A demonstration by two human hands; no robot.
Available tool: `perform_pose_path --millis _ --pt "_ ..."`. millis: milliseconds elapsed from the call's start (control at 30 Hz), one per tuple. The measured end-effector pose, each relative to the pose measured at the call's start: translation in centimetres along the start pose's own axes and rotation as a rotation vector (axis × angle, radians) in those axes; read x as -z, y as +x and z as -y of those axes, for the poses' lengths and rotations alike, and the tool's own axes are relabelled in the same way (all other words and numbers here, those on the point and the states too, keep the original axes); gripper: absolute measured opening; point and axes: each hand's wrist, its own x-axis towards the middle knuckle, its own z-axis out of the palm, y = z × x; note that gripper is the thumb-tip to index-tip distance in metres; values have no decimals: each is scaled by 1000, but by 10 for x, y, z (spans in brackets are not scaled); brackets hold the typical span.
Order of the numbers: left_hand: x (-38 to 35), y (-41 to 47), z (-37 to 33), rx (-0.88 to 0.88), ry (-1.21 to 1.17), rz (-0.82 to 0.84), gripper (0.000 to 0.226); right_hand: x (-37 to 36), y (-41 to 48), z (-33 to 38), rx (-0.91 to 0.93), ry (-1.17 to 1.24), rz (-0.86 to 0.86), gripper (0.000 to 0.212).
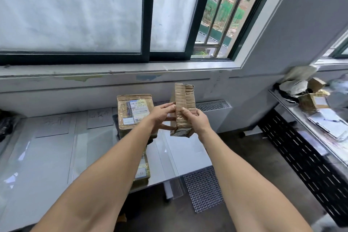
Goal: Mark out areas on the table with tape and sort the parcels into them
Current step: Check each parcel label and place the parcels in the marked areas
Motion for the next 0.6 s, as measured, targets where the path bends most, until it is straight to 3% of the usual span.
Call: perform_pose_path --millis 167,233,300,333,400,467,600 --pt "-20 7 22 -72 226 -57 32 40 -11 -26 -137 161 -4 35" --pt "-27 9 32 -69 365 -157 57 47 -16 -38 -169 252 -1 36" --pt "-29 9 43 43 347 -175 89 53 -21 -47 -197 336 -2 38" --pt "-27 7 48 116 310 -147 95 55 -22 -49 -230 365 20 40" --pt "-22 5 54 243 264 -40 91 61 -23 -54 -312 403 92 44" --pt "-20 5 62 245 217 31 75 63 -22 -57 -356 363 124 43" --pt "-16 3 62 294 160 4 43 63 -14 -59 -326 161 -19 35"
